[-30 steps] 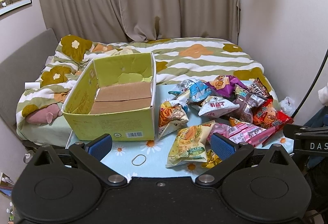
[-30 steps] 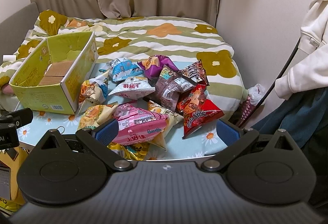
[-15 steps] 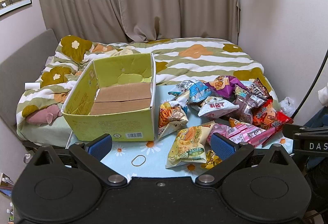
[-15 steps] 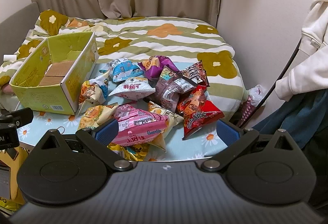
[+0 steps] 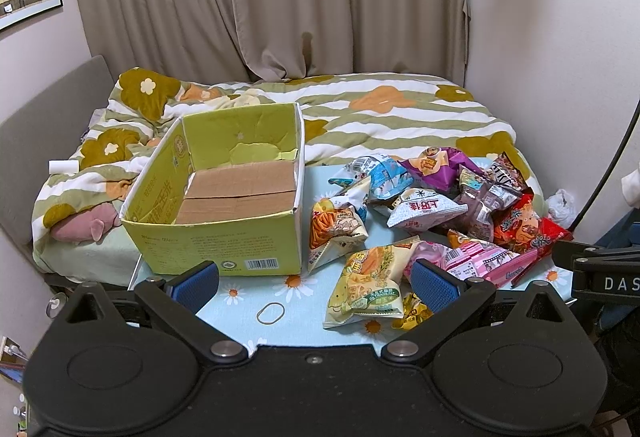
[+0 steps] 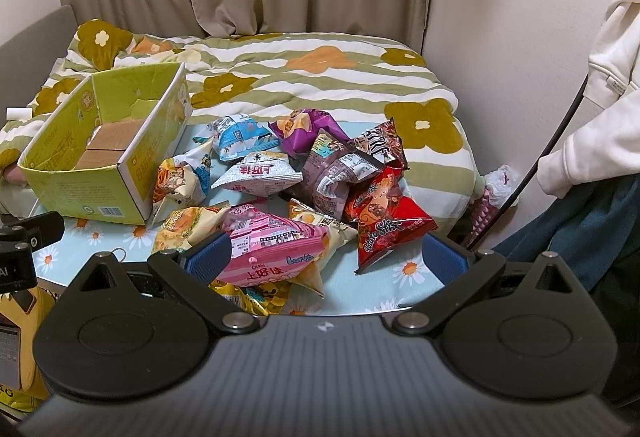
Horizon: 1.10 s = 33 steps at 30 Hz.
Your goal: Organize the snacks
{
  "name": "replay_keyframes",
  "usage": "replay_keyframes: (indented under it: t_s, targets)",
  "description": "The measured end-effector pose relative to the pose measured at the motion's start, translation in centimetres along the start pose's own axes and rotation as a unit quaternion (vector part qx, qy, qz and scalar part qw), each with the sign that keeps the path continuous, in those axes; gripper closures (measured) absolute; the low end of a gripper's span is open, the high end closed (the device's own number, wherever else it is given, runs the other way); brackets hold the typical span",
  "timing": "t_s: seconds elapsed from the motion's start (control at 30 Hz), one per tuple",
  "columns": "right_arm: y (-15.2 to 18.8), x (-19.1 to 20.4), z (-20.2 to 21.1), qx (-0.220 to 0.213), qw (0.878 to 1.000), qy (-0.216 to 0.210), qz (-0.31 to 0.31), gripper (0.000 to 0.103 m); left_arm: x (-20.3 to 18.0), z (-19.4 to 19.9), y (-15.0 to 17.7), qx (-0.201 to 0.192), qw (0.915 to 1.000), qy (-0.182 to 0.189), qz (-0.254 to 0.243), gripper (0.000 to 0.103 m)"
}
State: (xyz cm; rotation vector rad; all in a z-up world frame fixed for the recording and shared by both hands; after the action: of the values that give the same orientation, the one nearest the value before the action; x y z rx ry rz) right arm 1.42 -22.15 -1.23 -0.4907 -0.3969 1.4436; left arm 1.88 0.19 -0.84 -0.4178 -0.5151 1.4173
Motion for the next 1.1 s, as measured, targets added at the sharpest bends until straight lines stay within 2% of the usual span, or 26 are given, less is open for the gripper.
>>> replay_keyframes:
  t_s: [0.63, 0.87, 0.97, 1.1]
  targets:
    - [0.0, -0.2, 0.1, 0.002, 1.000, 0.001, 0.000, 0.000, -0.1, -0.2, -0.4, 0.006, 1.0000, 0.002, -0.002, 0.000]
    - [-2.2, -0.5, -0.8, 0.011, 1.000, -0.020, 0.013, 0.000, 0.3, -2.2, -1.9, 0.020, 0.9997, 0.016, -0.002, 0.000]
    - [-3.0, -0.6, -2.4, 0.018, 0.999, -0.036, 0.025, 0.000, 0.4, -4.4, -2.4, 0.037, 0.9983, 0.046, -0.005, 0.000]
    - [-4.0, -0.6, -5.4, 0.054, 0.997, -0.061, 0.002, 0.000, 0.5, -7.8, -3.1, 0.062, 0.9937, 0.092, -0.017, 0.000]
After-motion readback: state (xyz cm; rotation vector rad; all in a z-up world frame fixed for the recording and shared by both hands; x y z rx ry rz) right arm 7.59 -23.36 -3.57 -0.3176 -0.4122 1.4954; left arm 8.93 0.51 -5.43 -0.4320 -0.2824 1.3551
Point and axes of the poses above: each gripper's, at about its wrist camera, not at the fingertips, and z roughly against the way its jaws point, x to its left, y to its underside, the point moved 2 cm from there along -z, roughly the way its jaws point, and after that the axes turned 14 degrees about x, right-handed, at the moved point
